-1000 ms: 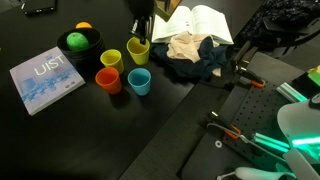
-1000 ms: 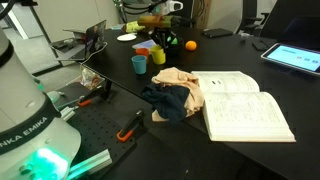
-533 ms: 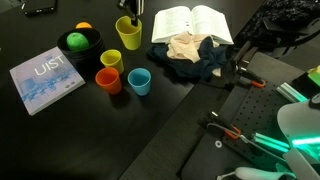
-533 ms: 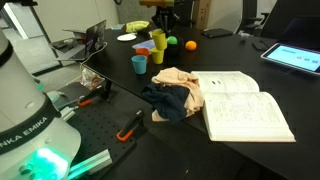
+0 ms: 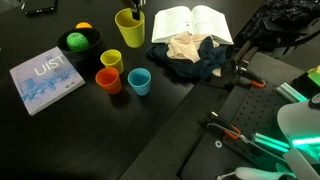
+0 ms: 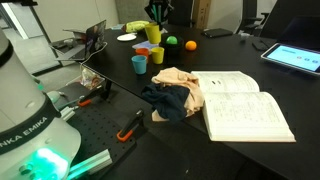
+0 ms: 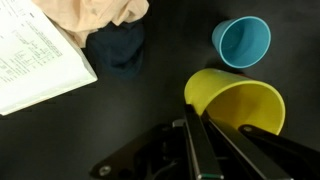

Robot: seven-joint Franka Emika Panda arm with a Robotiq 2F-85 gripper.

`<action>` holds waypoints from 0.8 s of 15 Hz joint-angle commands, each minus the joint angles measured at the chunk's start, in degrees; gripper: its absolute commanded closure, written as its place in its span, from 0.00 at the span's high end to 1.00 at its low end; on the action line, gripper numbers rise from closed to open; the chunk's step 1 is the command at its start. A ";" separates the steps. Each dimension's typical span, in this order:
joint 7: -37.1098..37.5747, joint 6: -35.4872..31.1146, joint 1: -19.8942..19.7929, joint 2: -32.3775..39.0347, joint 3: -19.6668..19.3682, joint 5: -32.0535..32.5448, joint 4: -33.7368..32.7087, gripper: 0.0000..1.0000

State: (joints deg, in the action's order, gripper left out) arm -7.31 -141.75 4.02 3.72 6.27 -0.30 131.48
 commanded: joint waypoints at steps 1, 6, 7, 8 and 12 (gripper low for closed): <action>2.60 4.89 1.38 -5.95 0.54 -1.09 4.46 0.01; 5.51 9.94 3.10 -8.89 1.42 -1.75 7.38 0.01; 5.72 10.17 3.52 -9.19 1.73 -1.99 7.93 0.01; 5.70 10.85 4.12 -9.53 2.14 -2.76 8.44 0.01; 4.47 11.57 6.46 -10.90 3.73 -6.95 10.44 0.01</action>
State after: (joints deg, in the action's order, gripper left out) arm -2.30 -131.14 8.91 -4.08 8.99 -3.97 139.89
